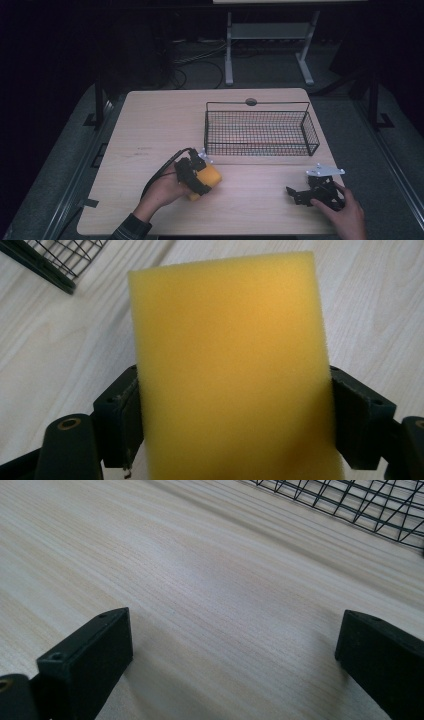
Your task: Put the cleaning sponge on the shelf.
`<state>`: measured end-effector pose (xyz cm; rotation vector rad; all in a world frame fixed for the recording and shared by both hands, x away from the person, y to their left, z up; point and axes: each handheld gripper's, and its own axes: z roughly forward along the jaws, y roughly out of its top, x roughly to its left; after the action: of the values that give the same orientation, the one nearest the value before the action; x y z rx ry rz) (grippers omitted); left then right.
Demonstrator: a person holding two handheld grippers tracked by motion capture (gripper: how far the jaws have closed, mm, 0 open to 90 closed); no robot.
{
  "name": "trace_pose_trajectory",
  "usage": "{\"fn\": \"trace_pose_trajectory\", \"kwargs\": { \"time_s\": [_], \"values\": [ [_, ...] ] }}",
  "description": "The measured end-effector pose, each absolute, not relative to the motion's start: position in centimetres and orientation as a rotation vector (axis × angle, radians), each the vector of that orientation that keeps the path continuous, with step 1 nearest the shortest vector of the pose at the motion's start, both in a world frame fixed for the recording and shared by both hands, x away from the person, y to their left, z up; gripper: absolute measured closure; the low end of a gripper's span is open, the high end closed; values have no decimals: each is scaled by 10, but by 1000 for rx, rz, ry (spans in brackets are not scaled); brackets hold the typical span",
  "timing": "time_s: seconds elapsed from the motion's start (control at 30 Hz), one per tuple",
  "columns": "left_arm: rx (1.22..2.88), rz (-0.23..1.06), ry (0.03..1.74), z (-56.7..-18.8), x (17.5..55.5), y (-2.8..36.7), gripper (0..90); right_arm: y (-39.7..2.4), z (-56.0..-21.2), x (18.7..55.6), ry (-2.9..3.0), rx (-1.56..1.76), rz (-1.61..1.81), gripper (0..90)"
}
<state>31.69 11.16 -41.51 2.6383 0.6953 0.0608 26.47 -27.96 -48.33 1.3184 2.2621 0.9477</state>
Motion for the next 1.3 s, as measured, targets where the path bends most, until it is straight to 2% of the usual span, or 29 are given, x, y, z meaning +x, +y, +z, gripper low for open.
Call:
{"fn": "trace_pose_trajectory", "kwargs": {
  "time_s": [1.3],
  "values": [
    [2640,53,606,-364,352,99,211,-280,-483,265,2262,1318,947,13]
  ]
}}
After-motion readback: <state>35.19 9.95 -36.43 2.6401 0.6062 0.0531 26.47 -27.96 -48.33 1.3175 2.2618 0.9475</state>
